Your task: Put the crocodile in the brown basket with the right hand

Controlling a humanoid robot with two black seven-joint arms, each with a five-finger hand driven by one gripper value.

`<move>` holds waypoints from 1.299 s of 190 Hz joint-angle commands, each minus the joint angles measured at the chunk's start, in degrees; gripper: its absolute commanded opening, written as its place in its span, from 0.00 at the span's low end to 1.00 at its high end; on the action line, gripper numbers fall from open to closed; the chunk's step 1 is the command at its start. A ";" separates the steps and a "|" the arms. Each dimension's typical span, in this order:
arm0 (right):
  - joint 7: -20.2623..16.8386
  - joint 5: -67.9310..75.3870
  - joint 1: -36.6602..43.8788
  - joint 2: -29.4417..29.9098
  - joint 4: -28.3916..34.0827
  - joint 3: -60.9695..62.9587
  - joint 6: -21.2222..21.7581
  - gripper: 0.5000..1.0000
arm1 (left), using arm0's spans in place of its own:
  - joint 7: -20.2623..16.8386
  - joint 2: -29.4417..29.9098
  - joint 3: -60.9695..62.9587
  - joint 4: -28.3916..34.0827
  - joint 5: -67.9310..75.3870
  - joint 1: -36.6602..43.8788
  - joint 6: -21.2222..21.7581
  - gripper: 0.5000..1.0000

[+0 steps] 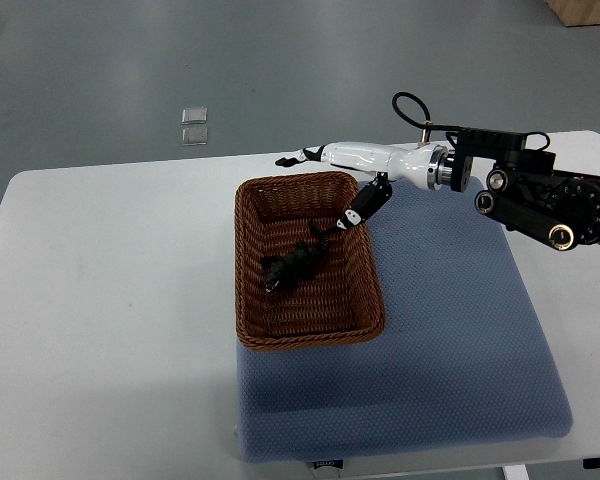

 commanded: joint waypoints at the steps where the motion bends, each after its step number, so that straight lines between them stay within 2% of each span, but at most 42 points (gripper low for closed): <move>1: -2.65 9.57 -0.42 -1.96 -1.36 3.42 5.35 0.86 | 0.00 0.00 0.00 0.00 0.00 -0.01 0.00 1.00; 26: -5.73 23.63 -0.24 -2.49 -4.70 4.47 10.97 0.86 | 0.00 0.00 0.00 0.00 0.00 -0.01 0.00 1.00; 38: -8.54 32.07 -0.42 -2.49 -7.25 4.91 13.35 0.86 | 0.00 0.00 0.00 0.00 0.00 -0.01 0.00 1.00; 60: -17.07 49.03 -1.73 -2.40 -12.35 5.97 15.89 0.86 | 0.00 0.00 0.00 0.00 0.00 -0.01 0.00 1.00; 80: -27.43 65.54 -4.19 -2.49 -16.30 7.11 16.25 0.86 | 0.00 0.00 0.00 0.00 0.00 -0.01 0.00 1.00; 95: -32.44 73.81 -5.07 -2.58 -17.88 6.94 15.54 0.86 | 0.00 0.00 0.00 0.00 0.00 -0.01 0.00 1.00; 107: -34.73 78.20 -5.43 -2.58 -19.12 6.41 15.19 0.86 | 0.00 0.00 0.00 0.00 0.00 -0.01 0.00 1.00; 176: -35.26 89.55 -7.71 -2.49 -20.70 6.85 14.75 0.86 | 0.00 0.00 0.00 0.00 0.00 -0.01 0.00 1.00; 247: -34.64 89.37 -8.41 -2.05 -22.54 6.76 15.02 0.86 | 0.00 0.00 0.00 0.00 0.00 -0.01 0.00 1.00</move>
